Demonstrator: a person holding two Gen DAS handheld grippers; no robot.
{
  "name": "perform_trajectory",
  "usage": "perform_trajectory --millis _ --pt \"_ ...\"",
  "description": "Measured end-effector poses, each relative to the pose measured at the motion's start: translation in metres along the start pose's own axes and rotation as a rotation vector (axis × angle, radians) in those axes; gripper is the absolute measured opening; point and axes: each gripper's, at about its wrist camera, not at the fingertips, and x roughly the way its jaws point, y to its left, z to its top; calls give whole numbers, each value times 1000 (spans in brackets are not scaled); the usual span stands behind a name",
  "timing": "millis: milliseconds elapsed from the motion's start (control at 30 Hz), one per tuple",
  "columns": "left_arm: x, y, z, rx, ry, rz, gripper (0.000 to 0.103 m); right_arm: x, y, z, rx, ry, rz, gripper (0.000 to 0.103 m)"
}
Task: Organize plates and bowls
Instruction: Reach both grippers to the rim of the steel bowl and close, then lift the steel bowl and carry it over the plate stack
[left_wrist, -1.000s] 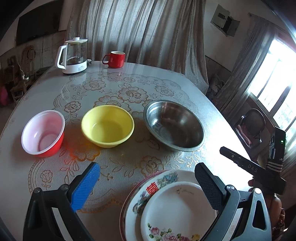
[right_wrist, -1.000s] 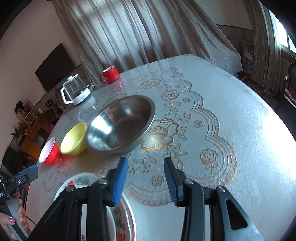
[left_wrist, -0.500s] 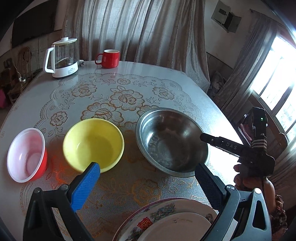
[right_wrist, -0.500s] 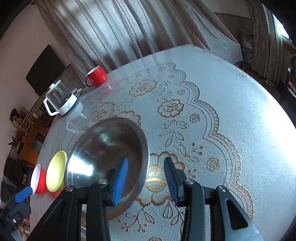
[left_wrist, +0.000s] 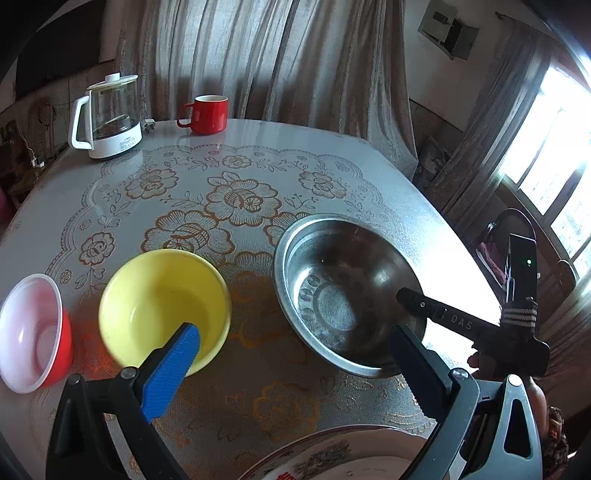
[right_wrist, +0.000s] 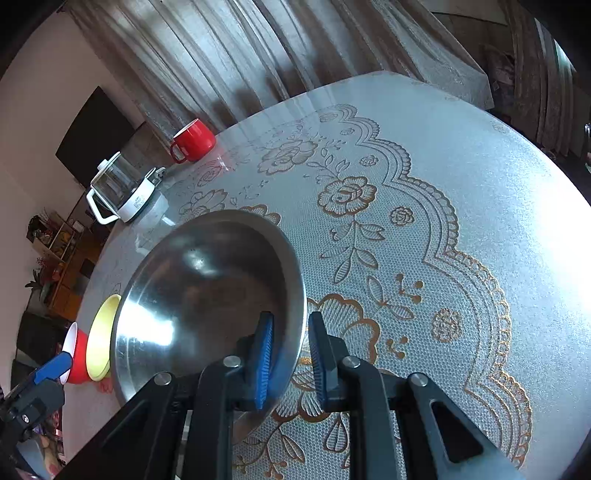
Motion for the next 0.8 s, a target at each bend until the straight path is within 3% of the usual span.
perform_trajectory --millis 167,467,600,800 --pt "12 -9 14 39 -21 -17 100 -1 -1 -2 -8 -3 8 18" --pt "46 -15 37 49 17 0 95 -2 -1 -3 -63 -7 -38 18" --pt "57 -17 42 64 27 1 93 0 -12 -4 -32 3 -10 18" --pt "74 -20 40 97 88 14 47 -1 -12 -5 -46 2 -6 18"
